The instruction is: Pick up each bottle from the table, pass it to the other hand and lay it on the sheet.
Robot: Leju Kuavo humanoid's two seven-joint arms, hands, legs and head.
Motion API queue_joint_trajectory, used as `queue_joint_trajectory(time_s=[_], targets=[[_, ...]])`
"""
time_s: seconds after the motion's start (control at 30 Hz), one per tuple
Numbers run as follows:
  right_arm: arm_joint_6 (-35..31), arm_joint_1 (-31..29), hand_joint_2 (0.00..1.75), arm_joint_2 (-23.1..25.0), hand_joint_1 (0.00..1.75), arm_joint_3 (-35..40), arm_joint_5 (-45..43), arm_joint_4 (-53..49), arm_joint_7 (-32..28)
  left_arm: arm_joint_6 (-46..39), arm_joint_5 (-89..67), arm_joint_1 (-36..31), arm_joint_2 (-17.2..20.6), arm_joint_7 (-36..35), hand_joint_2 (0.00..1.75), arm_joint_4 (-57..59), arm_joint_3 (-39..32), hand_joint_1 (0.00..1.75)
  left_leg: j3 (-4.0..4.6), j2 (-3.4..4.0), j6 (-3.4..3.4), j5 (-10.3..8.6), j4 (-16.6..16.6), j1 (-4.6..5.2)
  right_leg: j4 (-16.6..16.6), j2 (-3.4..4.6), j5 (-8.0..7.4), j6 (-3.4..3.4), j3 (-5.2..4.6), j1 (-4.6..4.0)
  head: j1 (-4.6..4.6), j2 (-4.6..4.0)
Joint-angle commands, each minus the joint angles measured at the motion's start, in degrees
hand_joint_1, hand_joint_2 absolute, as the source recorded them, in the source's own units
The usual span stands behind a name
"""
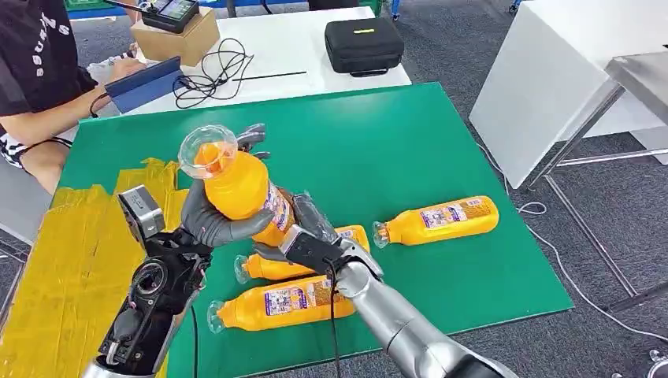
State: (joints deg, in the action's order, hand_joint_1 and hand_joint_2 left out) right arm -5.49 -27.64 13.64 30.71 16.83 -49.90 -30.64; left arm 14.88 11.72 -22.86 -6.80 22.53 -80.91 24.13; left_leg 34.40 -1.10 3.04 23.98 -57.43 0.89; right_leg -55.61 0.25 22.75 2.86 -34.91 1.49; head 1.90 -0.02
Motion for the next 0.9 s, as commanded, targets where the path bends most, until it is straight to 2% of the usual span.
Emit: queue_joint_trajectory(time_s=[0.03, 0.2, 0.67, 0.7, 0.9], targets=[[-2.2, -1.2, 1.75, -2.2, 1.75, 1.3, -0.2, 0.8, 0.3, -0.4, -0.4, -2.3, 0.6, 0.2, 1.75, 1.9, 1.9, 1.75, -0.12, 0.00, -0.15, 0.10, 0.0, -0.13, 0.0, -0.08, 0.09, -0.12, 0.18, -0.15, 0.00, 0.00], [-3.0, 0.9, 1.75, -3.8, 1.75, -2.1, 0.2, -4.4, 0.8, -0.3, -0.6, -1.4, 0.4, 0.4, 1.75, 1.3, 1.1, 1.75, -0.18, -0.03, -0.19, 0.13, -0.1, -0.18, 0.1, -0.13, 0.12, -0.15, 0.26, -0.19, 0.00, 0.00], [-2.9, 0.9, 1.75, -4.0, 1.75, -2.2, 0.1, -4.5, 0.8, -0.3, -0.6, -1.4, 0.4, 0.4, 1.75, 1.3, 1.1, 1.75, -0.11, -0.01, -0.13, 0.07, 0.0, -0.09, 0.0, -0.08, 0.07, -0.10, 0.15, -0.10, 0.00, 0.00], [-4.5, 1.3, 1.75, -3.9, 1.75, -2.8, 0.4, -5.2, 0.6, -0.3, -0.6, -1.4, 0.3, 0.4, 1.75, 1.3, 0.9, 1.75, -0.18, 0.01, -0.18, 0.12, -0.1, -0.14, 0.0, -0.09, 0.11, -0.14, 0.23, -0.16, 0.00, 0.00], [-4.0, 2.0, 1.75, -5.3, 1.75, -3.6, 0.6, -7.2, 0.5, -0.3, -0.6, -1.3, 0.2, 0.4, 1.75, 1.6, 0.7, 1.75, -0.19, -0.03, -0.19, 0.14, -0.1, -0.16, 0.0, -0.14, 0.13, -0.15, 0.28, -0.18, 0.02, 0.00]])
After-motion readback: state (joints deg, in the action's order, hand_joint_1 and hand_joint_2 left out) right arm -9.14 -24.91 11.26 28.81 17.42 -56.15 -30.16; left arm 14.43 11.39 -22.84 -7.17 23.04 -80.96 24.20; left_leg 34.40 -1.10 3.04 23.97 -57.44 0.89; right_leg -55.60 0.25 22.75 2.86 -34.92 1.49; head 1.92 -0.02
